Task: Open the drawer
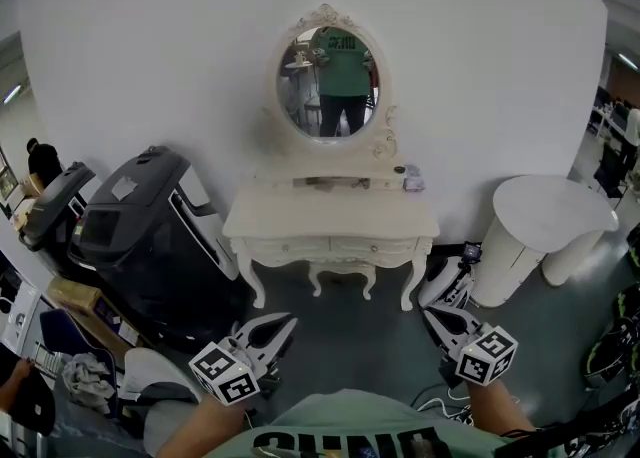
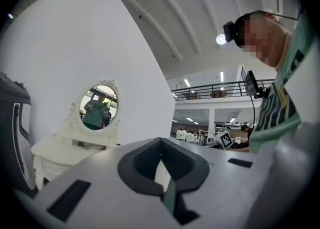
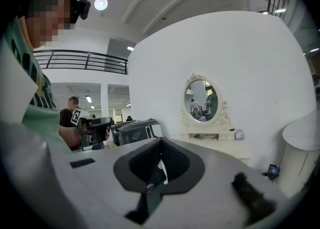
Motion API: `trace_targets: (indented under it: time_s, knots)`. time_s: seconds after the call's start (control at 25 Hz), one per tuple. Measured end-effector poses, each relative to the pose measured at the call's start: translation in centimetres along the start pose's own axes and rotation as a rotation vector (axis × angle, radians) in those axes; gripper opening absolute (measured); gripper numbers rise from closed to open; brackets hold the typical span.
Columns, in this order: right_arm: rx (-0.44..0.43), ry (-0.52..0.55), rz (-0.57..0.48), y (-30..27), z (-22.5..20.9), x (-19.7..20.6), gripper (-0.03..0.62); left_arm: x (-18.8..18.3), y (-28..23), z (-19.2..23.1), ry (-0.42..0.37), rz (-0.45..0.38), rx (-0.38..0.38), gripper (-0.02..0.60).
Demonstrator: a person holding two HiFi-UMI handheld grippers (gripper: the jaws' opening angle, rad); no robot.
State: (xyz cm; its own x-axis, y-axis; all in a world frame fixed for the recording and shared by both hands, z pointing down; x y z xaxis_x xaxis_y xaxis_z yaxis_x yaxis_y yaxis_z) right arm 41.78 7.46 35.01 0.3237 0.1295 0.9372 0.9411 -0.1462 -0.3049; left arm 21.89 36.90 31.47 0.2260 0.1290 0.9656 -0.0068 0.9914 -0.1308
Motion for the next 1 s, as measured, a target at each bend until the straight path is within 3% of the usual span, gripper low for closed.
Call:
trace_targets:
  time_s: [0.32,0.64,1.0]
  knots:
    - [-0.044,-0.021,-0.008,2.6,-5.3,0.4,0.011,-0.1,-4.6,-2.8,0.011,0.026,-0.041,0.009]
    - [-0.132,-0.016,0.010,1.5,-8.3,0.6,0.011,0.2,-6.2,-4.5,0.040,0.028,-0.103,0.009]
    - [-0.155,0.026,0.042,-4.0,-5.8,-1.4,0.011,0.5,-2.2,0.1,0.077,-0.023,-0.140,0.009]
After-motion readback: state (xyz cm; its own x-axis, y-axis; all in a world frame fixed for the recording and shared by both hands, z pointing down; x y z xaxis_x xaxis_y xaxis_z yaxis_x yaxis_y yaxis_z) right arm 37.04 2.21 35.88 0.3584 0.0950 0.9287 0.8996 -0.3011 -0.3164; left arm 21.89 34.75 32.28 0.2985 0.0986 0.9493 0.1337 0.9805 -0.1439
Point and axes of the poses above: the fingertips, and each gripper's own axes: y backward along the fingers, z to its left, x out of its underside, the point moved 8 cm from there along y, backward along the fingers, and after that the axes turned 11 degrees about z, right-handed, at the moved point
